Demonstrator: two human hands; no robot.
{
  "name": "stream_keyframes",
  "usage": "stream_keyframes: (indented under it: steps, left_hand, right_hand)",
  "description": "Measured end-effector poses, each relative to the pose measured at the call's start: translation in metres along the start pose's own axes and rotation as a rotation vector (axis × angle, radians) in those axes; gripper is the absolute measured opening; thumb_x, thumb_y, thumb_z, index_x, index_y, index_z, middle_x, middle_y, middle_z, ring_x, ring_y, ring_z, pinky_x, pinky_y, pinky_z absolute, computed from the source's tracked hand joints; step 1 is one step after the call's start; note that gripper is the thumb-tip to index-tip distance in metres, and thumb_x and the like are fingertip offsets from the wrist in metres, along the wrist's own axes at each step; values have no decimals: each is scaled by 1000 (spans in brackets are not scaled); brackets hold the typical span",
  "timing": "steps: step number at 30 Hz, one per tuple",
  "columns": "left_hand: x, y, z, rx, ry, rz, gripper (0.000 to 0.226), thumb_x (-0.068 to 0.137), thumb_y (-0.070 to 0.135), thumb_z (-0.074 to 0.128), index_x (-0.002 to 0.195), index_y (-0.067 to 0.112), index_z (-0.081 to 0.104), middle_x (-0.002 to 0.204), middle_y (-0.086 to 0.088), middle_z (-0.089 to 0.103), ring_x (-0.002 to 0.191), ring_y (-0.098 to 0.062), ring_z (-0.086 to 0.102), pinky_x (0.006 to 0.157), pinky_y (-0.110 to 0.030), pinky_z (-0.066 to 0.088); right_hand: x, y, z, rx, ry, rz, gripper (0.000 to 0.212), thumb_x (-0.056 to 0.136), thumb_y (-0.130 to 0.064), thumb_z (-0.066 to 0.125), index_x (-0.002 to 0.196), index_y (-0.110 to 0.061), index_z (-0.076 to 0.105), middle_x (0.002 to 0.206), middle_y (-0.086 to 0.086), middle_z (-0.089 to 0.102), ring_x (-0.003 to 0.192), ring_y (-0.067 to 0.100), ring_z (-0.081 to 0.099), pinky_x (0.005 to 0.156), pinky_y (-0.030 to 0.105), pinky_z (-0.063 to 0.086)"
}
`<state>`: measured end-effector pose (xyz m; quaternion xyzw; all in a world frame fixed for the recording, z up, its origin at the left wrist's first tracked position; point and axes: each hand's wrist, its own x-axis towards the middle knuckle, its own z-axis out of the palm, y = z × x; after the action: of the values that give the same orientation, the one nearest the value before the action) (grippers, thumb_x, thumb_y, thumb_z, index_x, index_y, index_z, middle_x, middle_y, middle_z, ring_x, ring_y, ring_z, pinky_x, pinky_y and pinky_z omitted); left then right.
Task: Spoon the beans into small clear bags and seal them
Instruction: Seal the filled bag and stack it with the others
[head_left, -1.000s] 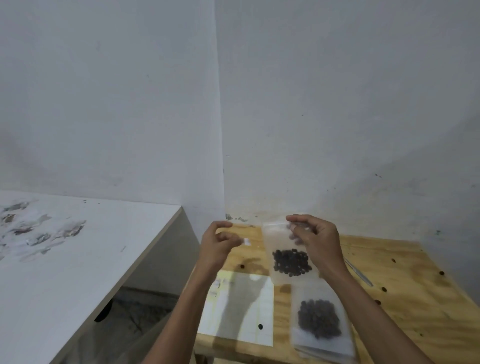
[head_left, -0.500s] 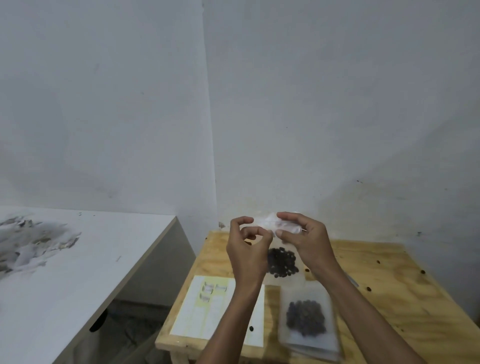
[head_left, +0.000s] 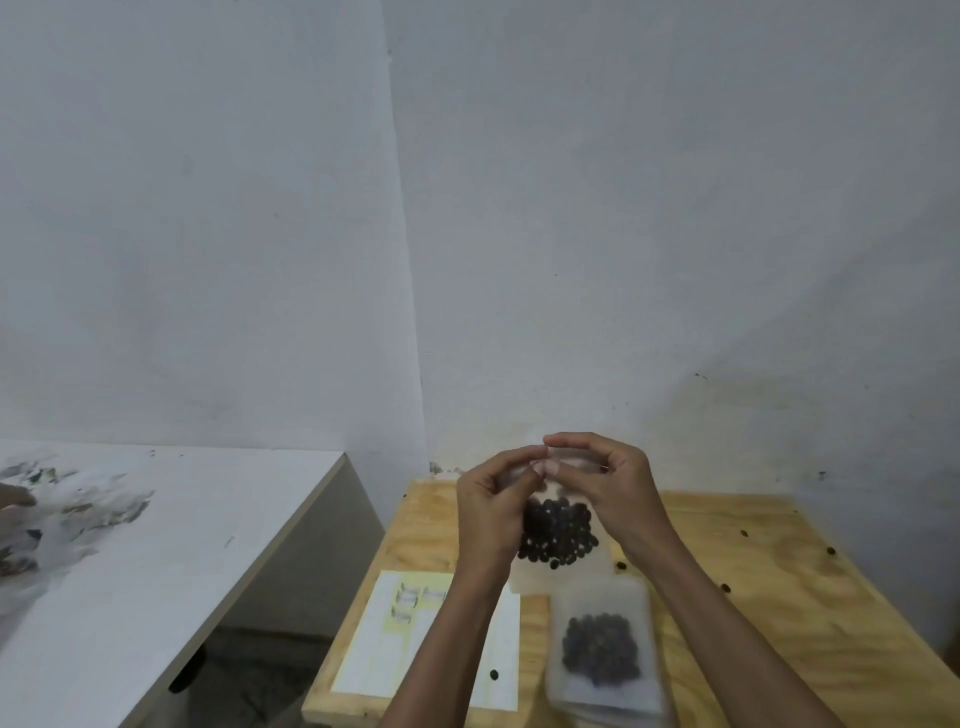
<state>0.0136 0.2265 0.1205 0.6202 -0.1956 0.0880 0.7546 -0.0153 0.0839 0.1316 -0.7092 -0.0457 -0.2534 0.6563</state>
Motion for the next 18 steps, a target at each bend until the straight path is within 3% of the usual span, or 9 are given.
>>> stream_keyframes:
  steps: [4, 9, 14, 18]
  left_hand:
    - [-1, -4, 2, -18, 27, -32, 20, 87, -2, 74, 100, 11, 82, 88, -6, 80, 78, -15, 73, 73, -23, 58]
    - [1, -17, -2, -38, 78, -112, 20, 87, -3, 73, 98, 11, 82, 83, -8, 79, 68, -13, 67, 63, -22, 54]
    - [6, -32, -5, -29, 103, -132, 21, 86, -8, 72, 97, 8, 82, 85, -6, 80, 77, -13, 74, 72, -22, 56]
    - [13, -46, -20, 10, 23, -133, 22, 90, 0, 72, 105, 13, 81, 94, -6, 80, 90, -22, 75, 85, -35, 59]
  right_hand:
    - [-1, 7, 2, -37, 50, 15, 24, 85, -4, 79, 101, -21, 81, 92, -1, 80, 85, 18, 78, 74, 32, 63]
    - [-3, 16, 10, -99, 93, 32, 19, 83, -7, 82, 97, -20, 82, 81, -2, 80, 74, 18, 77, 68, 25, 61]
    - [-2, 31, 22, -58, 159, 114, 28, 84, 2, 75, 99, -21, 83, 82, -4, 79, 76, 18, 75, 67, 22, 59]
    - [3, 44, 30, 23, 191, 162, 24, 86, -1, 75, 98, -20, 83, 90, -6, 80, 87, 12, 76, 78, 25, 60]
